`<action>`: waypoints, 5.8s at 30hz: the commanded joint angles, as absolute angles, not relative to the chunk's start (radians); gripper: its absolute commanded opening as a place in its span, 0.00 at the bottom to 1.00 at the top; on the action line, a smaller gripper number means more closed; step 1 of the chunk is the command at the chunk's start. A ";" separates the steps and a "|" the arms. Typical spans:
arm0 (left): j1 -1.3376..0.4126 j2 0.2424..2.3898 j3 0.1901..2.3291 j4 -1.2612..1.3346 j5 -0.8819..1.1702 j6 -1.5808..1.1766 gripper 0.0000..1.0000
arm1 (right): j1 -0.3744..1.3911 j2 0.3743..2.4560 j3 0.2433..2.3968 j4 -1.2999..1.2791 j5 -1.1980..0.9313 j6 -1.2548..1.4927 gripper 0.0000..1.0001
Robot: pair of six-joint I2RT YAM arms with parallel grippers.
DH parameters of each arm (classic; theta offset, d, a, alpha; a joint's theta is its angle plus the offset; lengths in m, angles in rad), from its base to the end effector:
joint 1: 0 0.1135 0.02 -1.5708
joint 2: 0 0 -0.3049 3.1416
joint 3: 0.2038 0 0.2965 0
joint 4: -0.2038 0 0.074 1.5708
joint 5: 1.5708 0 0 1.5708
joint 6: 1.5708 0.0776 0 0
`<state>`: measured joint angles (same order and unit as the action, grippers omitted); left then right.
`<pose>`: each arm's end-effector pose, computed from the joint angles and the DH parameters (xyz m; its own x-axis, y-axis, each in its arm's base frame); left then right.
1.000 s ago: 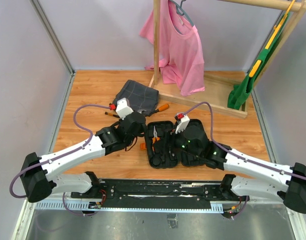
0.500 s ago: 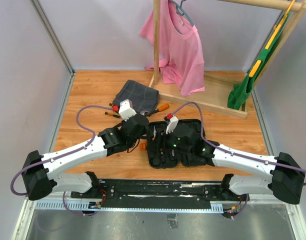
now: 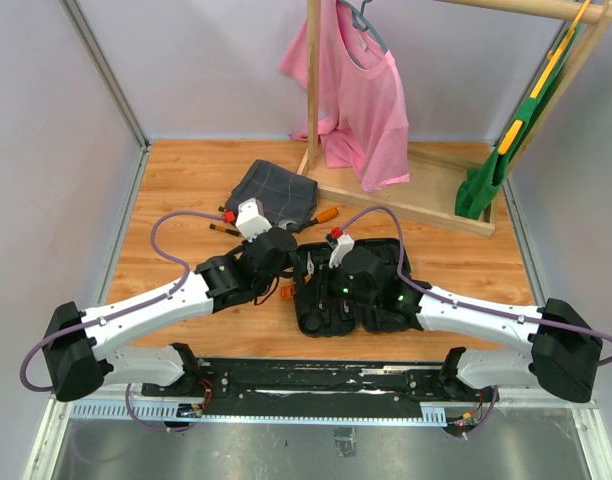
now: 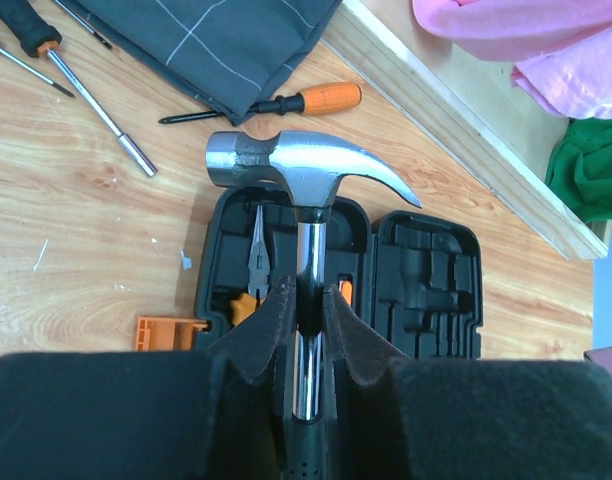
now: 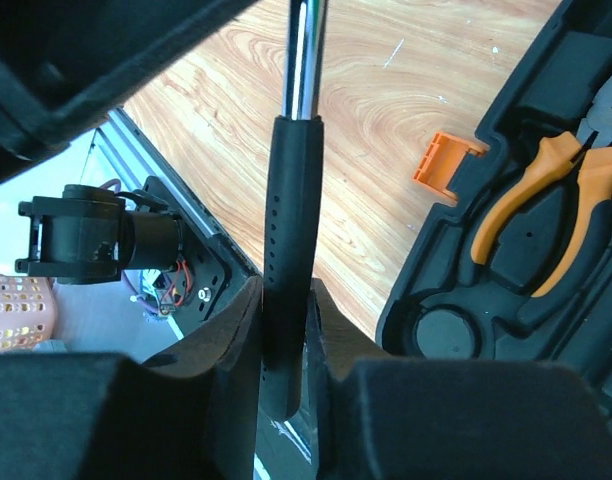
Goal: Sort the tools into containers
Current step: Pick up the hammer at the center of the board, then place the hammer in the storage box.
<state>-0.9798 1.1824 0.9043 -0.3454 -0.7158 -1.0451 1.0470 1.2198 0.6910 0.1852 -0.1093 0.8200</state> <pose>0.2138 -0.2272 0.2963 -0.4485 -0.5030 -0.7388 -0.1159 0.8524 -0.5099 0.1620 0.2973 0.2542 -0.7819 0.0995 -0.6155 -0.4991 0.4918 0.7135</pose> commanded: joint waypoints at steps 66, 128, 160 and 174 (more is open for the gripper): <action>-0.992 1.058 0.753 -0.287 -0.707 -0.851 0.61 | 0.844 1.098 0.288 0.521 0.086 1.393 0.02; -0.823 1.277 0.791 -0.075 -0.337 -0.673 0.56 | 0.844 1.279 0.712 -0.086 -0.011 0.603 0.30; -0.811 1.790 1.177 -0.182 -0.294 -0.576 0.28 | 0.855 1.393 0.610 -0.044 0.025 0.772 0.18; -0.808 1.850 1.199 -0.160 -0.302 -0.555 0.22 | 0.855 1.391 0.603 -0.036 0.010 0.775 0.16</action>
<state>-0.8135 1.8271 1.1717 -0.1806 -0.2932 -0.5751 0.8577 1.3838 0.6289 0.0101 -0.0219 0.7765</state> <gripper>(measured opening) 0.233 0.175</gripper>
